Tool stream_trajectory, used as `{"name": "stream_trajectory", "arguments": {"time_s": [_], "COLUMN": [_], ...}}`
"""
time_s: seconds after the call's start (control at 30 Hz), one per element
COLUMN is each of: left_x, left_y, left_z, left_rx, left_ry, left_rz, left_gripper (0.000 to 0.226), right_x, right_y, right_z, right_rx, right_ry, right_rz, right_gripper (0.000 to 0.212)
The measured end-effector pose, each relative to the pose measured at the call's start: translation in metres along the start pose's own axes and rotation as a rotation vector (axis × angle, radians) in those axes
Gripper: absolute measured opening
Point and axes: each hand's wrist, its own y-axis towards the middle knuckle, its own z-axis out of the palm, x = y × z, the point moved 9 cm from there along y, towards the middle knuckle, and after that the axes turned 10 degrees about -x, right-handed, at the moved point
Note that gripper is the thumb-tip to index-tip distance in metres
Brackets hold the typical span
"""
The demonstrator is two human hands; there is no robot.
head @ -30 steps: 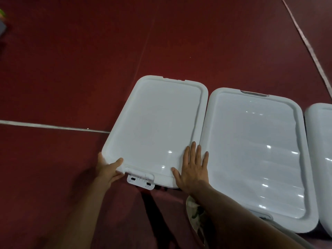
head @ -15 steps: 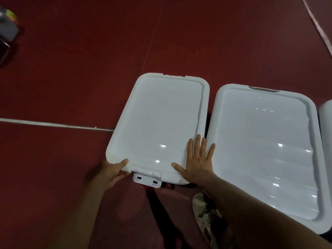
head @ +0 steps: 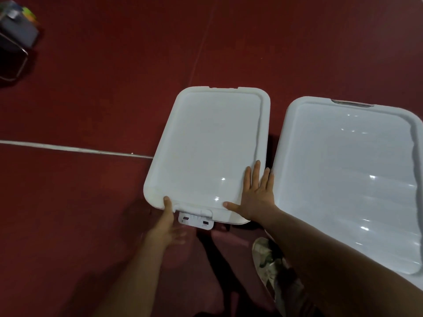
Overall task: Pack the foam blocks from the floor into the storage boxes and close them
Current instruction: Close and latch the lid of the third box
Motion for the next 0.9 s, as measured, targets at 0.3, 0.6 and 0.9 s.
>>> {"name": "stream_trajectory", "arguments": {"time_s": [0.3,0.6,0.9], "left_x": [-0.007,-0.022,-0.023], "left_y": [-0.018,-0.020,-0.019], "left_z": [0.024,0.026,0.027], "left_rx": [0.039,-0.048,-0.076], "left_ry": [0.027,0.027,-0.090], "left_rz": [0.095,-0.033,0.001], "left_gripper": [0.064,0.028,0.026], "right_x": [0.000,0.002,0.002], "right_y": [-0.001,-0.002,-0.002], "right_z": [0.001,-0.001,-0.001], "right_rx": [0.012,-0.002,-0.006], "right_ry": [-0.005,0.013,0.011], "right_rz": [0.022,0.018,0.019], "right_gripper": [0.131,0.132,0.132]}}
